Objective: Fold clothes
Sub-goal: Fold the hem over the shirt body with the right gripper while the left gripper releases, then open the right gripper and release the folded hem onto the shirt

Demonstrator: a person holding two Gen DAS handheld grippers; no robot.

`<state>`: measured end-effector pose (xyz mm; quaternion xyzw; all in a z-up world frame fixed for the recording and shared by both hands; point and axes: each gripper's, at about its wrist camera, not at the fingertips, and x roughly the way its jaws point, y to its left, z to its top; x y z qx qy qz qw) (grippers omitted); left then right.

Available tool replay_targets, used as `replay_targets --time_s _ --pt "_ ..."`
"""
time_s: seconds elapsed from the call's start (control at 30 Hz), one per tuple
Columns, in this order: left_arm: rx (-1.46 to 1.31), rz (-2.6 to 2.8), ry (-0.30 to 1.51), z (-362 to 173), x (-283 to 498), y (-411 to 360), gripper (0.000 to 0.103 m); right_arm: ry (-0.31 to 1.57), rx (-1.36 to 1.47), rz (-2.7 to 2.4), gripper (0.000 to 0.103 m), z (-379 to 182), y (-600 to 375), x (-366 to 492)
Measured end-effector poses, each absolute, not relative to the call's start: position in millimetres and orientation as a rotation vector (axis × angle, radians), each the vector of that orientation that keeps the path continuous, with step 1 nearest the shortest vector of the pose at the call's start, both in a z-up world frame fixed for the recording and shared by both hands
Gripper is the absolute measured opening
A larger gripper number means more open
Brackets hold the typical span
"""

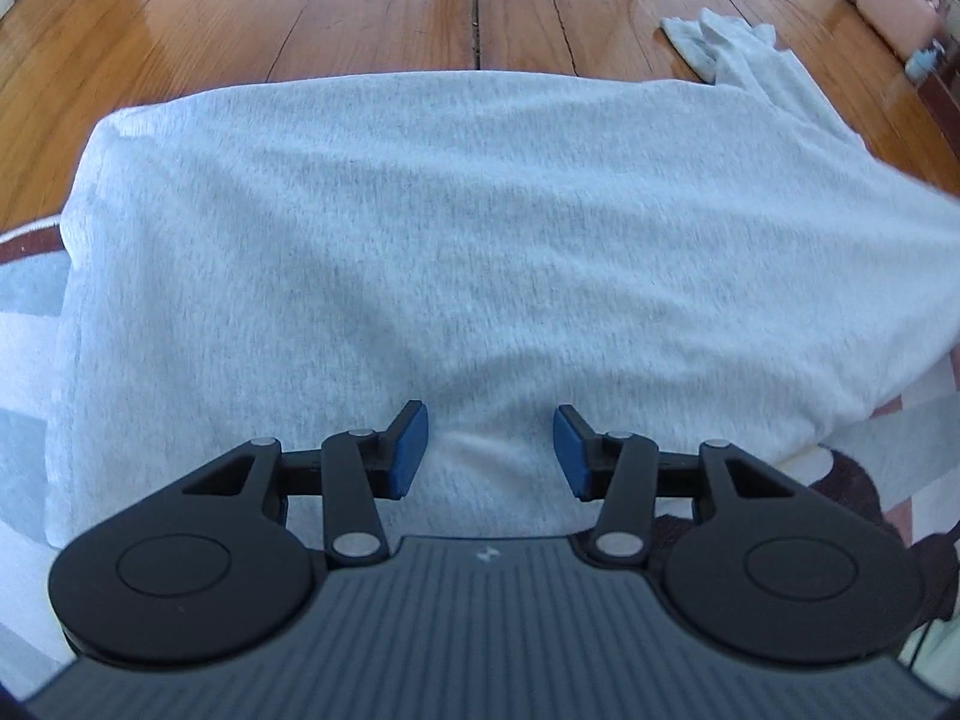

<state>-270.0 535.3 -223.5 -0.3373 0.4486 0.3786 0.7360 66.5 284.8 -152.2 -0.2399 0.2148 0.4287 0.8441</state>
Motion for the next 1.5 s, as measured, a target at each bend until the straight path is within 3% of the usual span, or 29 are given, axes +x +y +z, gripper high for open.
replay_targets --time_s 0.07,0.23,0.4,0.5,0.6,0.63,0.67,0.7,0.73,0.9,1.0,1.03,1.13,1.2,1.27,1.3,1.37,1.5 --pt "-0.728 0.827 0.996 -223.4 -269.4 534.6 0.046 0.423 -0.518 0.927 0.002 -140.5 283.7 62.4" --pt "-0.768 0.813 0.990 -221.8 -274.9 541.1 0.047 0.609 -0.740 0.884 0.002 -193.4 312.6 88.1" --pt "-0.687 1.086 1.021 -207.0 -321.1 554.3 0.048 0.540 -0.908 0.830 0.003 -214.2 335.9 72.5" --pt "-0.905 1.138 0.895 -210.5 -367.5 553.5 0.049 0.585 -0.848 0.782 0.007 -206.3 334.4 77.5" --pt "-1.129 1.173 0.753 -214.4 -414.2 552.5 0.059 0.613 -0.775 0.732 0.010 -195.1 327.5 76.9" --pt "-1.203 1.182 0.702 -215.7 -429.8 552.2 0.061 0.607 -0.746 0.717 0.021 -189.2 322.9 73.4" --pt "-1.276 1.190 0.650 -217.0 -445.3 551.9 0.061 0.601 -0.717 0.701 0.049 -183.3 318.4 69.9" --pt "-1.348 1.197 0.597 -218.3 -460.9 551.5 0.061 0.595 -0.688 0.686 0.065 -177.4 313.8 66.4" --pt "-1.419 1.202 0.543 -219.7 -476.4 551.2 0.063 0.588 -0.661 0.675 0.071 -171.9 309.4 63.5" --pt "-1.449 1.120 0.562 -228.2 -454.8 552.9 0.077 0.723 -0.485 0.697 0.071 -159.6 292.4 80.3" --pt "-1.565 1.010 0.479 -247.9 -444.5 552.2 0.086 0.973 -0.248 0.792 0.072 -167.2 273.6 90.6" --pt "-1.575 1.004 0.436 -249.2 -443.5 551.9 0.097 1.065 -0.159 0.825 0.072 -172.5 266.9 93.5" --pt "-1.566 1.023 0.414 -248.6 -438.2 555.2 0.099 1.348 0.123 0.861 0.072 -206.2 250.6 96.5" --pt "-1.527 1.068 0.396 -244.9 -435.5 554.6 0.089 1.489 0.264 0.857 0.072 -230.1 246.7 94.4" --pt "-1.460 1.124 0.420 -241.5 -431.5 556.3 0.047 1.544 0.329 0.866 0.073 -244.4 249.2 90.3" --pt "-1.440 1.142 0.424 -241.0 -430.2 556.6 0.039 1.508 0.312 0.884 0.073 -243.4 252.6 87.2" --pt "-1.406 1.168 0.437 -241.0 -427.7 557.8 0.012 1.376 0.177 0.920 0.073 -234.8 264.3 78.6" --pt "-1.342 1.189 0.473 -240.0 -423.2 560.2 0.010 1.121 -0.039 0.926 0.077 -229.7 281.4 62.2"
